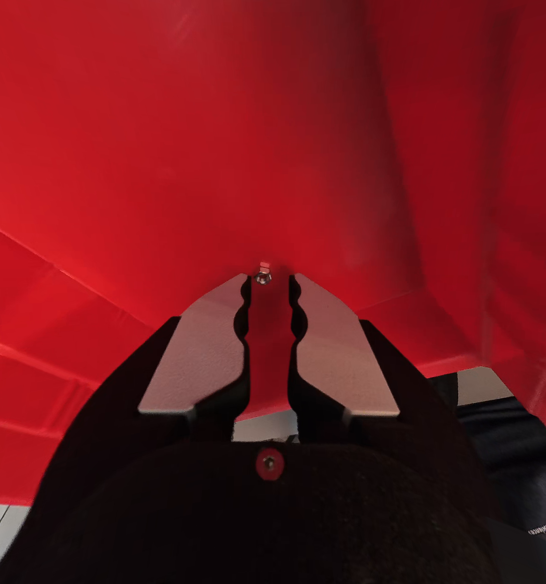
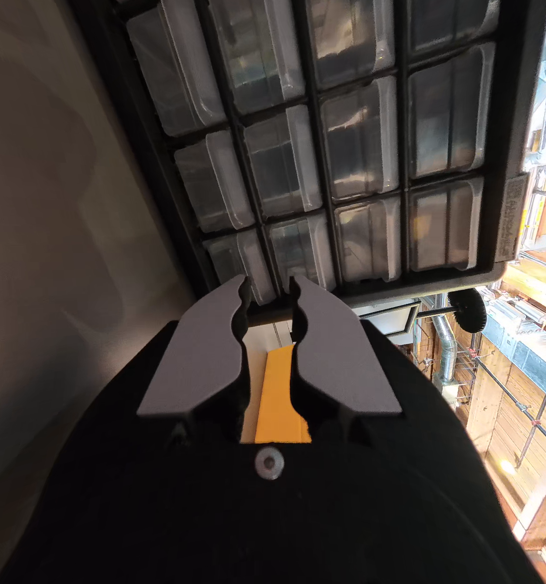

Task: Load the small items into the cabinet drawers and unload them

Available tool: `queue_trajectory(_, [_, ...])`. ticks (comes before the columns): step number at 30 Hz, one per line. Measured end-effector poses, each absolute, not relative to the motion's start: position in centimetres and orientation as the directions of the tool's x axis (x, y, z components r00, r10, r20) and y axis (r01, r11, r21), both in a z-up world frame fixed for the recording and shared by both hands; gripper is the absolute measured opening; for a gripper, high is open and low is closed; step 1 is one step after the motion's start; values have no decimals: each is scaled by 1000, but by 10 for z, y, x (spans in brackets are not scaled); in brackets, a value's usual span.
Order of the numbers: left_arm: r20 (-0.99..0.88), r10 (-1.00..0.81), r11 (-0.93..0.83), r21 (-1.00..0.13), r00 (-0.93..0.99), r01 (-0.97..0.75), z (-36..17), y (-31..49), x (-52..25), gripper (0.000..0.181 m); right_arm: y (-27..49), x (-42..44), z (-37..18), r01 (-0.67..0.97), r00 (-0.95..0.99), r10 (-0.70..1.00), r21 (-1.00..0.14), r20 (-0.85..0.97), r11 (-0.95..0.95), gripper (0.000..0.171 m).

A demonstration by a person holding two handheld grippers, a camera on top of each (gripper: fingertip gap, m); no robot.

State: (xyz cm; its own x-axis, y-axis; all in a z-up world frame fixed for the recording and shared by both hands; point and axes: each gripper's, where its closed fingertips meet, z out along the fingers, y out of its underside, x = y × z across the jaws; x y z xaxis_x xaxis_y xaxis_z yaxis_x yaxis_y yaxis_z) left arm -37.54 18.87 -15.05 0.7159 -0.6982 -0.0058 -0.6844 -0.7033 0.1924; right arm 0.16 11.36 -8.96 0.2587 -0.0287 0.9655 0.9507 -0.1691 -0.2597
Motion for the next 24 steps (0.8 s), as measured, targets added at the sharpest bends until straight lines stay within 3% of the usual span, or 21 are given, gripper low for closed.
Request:
queue_trajectory(9, [11,-701,-698,192,713,-689,-154,192,-380,11,110,4,-78,944,287,-68,-294,955,-149,21])
queue_trajectory(18, [76,-688,-705,171,722,-689,-152,191,-378,10,98,-11,-20,941,327,-278,-339,903,7,25])
queue_trajectory(24, [72,-695,-705,130,716,-697,-136,188,-374,10,126,10,-12,953,238,-324,-284,915,-102,30])
